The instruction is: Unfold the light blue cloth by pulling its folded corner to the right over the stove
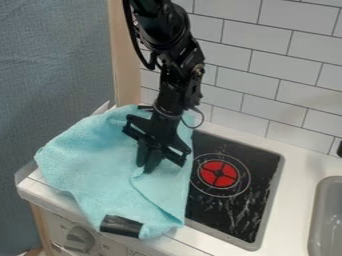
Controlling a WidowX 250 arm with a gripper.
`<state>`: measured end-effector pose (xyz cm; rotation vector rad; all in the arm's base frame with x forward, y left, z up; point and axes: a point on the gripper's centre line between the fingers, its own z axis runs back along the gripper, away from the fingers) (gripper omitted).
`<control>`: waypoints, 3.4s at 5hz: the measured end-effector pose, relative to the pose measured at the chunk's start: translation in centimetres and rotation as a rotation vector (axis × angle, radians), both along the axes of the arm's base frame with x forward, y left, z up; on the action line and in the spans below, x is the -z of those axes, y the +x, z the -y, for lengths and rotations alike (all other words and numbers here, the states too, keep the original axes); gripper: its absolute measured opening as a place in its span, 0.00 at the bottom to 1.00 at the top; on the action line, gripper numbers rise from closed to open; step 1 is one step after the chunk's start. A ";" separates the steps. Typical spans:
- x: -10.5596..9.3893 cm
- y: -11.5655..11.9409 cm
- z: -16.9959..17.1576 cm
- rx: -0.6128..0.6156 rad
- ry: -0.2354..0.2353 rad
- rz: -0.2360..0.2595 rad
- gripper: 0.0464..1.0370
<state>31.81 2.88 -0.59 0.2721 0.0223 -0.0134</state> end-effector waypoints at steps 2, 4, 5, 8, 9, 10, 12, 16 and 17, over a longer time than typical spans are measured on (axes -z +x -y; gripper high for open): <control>-0.3 -0.5 0.0 -0.013 0.025 -0.025 0.00; -3.5 0.4 2.6 0.001 -0.018 0.029 0.00; -4.2 0.6 4.8 0.024 -0.063 0.038 0.00; -5.6 1.6 12.4 0.095 -0.189 0.027 0.00; -5.6 2.6 15.4 0.111 -0.246 0.021 0.00; -4.6 3.8 16.6 0.083 -0.278 -0.002 0.00; -1.3 5.2 18.2 0.039 -0.290 -0.060 0.00; -0.4 4.4 20.9 0.122 -0.274 -0.070 0.72; -0.1 4.1 20.8 0.124 -0.277 -0.081 0.97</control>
